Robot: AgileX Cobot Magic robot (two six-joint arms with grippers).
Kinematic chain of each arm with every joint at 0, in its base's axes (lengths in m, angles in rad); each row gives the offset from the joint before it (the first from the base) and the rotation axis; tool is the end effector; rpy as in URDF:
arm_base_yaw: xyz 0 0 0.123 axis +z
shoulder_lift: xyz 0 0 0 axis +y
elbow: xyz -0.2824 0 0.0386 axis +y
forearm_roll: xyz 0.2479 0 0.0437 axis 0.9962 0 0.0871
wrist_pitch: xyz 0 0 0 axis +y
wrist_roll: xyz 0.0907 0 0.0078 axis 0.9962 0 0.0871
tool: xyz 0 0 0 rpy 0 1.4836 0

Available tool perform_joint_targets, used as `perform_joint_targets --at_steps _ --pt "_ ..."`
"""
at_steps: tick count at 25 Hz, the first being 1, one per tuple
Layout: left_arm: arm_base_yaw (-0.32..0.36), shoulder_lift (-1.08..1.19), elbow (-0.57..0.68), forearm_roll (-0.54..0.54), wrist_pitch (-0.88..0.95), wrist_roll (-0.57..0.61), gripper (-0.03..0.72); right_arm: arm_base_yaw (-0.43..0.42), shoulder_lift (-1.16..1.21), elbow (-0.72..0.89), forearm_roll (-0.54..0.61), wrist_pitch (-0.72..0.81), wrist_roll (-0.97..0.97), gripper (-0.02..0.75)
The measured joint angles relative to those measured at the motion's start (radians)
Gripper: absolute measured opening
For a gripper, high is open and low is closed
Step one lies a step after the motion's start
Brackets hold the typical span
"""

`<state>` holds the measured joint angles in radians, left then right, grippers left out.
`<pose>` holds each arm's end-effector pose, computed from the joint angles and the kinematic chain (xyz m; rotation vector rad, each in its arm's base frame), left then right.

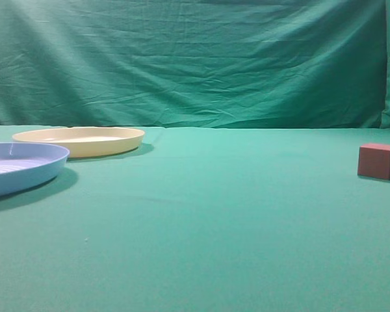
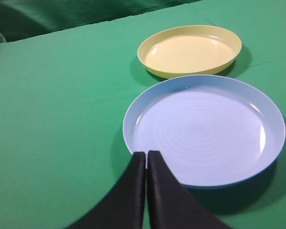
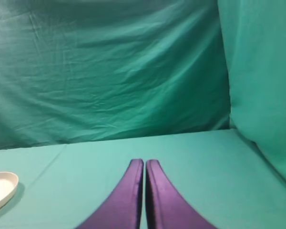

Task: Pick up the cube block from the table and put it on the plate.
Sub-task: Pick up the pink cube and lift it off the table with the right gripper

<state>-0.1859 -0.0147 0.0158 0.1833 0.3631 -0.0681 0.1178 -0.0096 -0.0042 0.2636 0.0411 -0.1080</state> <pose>0.0527 -0.0039 0.1764 0.2206 1.8284 0.0020 0.0549 0.0075 0.2115 0.0198 1.5136 0.2272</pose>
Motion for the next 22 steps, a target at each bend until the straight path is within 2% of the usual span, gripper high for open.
perform_joint_targets --at_steps 3,8,16,20,22 --pt "0.000 0.000 0.000 0.000 0.000 0.000 0.000 0.000 0.062 -0.115 -0.018 0.085 -0.022 0.000" --pt "0.000 0.000 0.000 0.000 0.000 0.000 0.000 0.000 0.318 -0.292 -0.018 0.283 -0.043 0.000" --pt "0.000 0.000 0.000 0.000 0.000 0.000 0.000 0.000 0.527 -0.349 0.011 0.346 -0.095 0.000" --pt "0.000 0.000 0.000 0.000 0.000 0.000 0.000 0.002 0.655 -0.449 0.011 0.476 -0.168 0.000" --pt "0.000 0.000 0.000 0.000 0.000 0.000 0.000 0.034 0.736 -0.500 0.011 0.519 -0.221 0.000"
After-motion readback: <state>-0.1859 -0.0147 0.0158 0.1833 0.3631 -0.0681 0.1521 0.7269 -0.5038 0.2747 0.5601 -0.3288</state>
